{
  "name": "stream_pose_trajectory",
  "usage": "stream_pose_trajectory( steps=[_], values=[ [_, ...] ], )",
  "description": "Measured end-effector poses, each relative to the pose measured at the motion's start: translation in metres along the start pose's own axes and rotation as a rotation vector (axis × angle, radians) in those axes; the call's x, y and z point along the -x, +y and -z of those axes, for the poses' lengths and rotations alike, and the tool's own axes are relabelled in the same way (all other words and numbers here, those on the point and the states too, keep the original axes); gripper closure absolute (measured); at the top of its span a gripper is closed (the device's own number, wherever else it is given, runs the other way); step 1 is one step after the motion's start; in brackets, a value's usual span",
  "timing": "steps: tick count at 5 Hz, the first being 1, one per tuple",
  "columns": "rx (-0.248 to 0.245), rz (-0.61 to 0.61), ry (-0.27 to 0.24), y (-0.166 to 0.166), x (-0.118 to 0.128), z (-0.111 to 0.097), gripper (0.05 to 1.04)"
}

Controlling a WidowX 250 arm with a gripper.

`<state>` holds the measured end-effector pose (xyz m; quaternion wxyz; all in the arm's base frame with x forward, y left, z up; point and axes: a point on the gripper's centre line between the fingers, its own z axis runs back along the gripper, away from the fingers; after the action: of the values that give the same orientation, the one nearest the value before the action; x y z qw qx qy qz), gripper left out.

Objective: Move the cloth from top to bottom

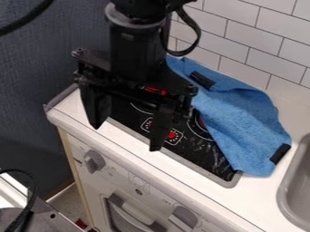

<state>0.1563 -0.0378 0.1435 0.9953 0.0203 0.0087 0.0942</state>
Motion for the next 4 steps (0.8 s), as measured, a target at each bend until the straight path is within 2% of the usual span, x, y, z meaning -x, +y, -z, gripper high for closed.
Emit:
stream_pose_trajectory(
  steps=[1, 2, 3, 4],
  values=[
    [-0.003, 0.005, 0.007, 0.000, 0.000, 0.004, 0.083],
    [-0.015, 0.038, 0.028, -0.013, -0.044, 0.037, 0.083],
    [0.004, 0.174, 0.043, -0.033, -0.088, 0.071, 0.083],
    [0.000, 0.227, -0.010, -0.049, -0.130, 0.094, 0.083]
  ],
)
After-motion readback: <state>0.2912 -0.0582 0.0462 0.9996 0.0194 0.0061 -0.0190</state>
